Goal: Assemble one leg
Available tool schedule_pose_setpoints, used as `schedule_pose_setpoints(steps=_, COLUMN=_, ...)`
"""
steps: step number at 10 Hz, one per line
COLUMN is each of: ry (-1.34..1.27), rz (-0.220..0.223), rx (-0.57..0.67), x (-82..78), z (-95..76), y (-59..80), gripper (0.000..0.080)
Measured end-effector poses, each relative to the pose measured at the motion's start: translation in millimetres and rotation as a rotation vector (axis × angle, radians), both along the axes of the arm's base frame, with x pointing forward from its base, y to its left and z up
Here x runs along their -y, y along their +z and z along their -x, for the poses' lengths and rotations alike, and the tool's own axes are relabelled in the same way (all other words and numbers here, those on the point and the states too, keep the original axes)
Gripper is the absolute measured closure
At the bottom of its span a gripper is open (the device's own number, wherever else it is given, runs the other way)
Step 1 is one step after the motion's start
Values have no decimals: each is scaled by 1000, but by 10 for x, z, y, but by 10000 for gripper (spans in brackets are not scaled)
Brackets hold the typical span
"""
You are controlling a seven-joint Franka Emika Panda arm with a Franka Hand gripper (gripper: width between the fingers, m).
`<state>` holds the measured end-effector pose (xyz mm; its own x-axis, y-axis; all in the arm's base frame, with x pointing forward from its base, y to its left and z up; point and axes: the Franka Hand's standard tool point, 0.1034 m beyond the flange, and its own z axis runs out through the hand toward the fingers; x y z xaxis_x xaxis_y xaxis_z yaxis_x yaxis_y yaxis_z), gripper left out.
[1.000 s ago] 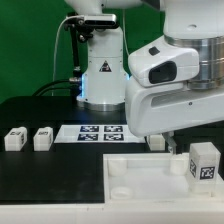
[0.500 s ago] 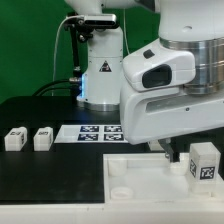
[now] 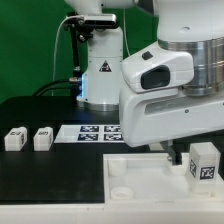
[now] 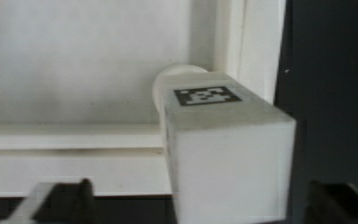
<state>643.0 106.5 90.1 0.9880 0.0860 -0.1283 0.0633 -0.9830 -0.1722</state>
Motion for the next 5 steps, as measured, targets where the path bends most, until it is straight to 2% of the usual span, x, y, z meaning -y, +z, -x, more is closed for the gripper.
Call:
schedule_pose_setpoints(steps=1, ry=0, rz=0, rx=0, x=0, z=0, y=-2, gripper=298)
schedule_pose_setpoints(steps=2, ry=-19, rz=3, rx=-3, x=-2, z=0, y=-2, gripper=437)
schedule_pose_setpoints(steps=3, ry=-42, rz=6, rx=-7, x=-2, z=0, y=-2, gripper=511)
schedule_pose_setpoints(steps=5, ry=-63, rz=8, rx=-10, x=-5, z=-1, y=-2, gripper=511)
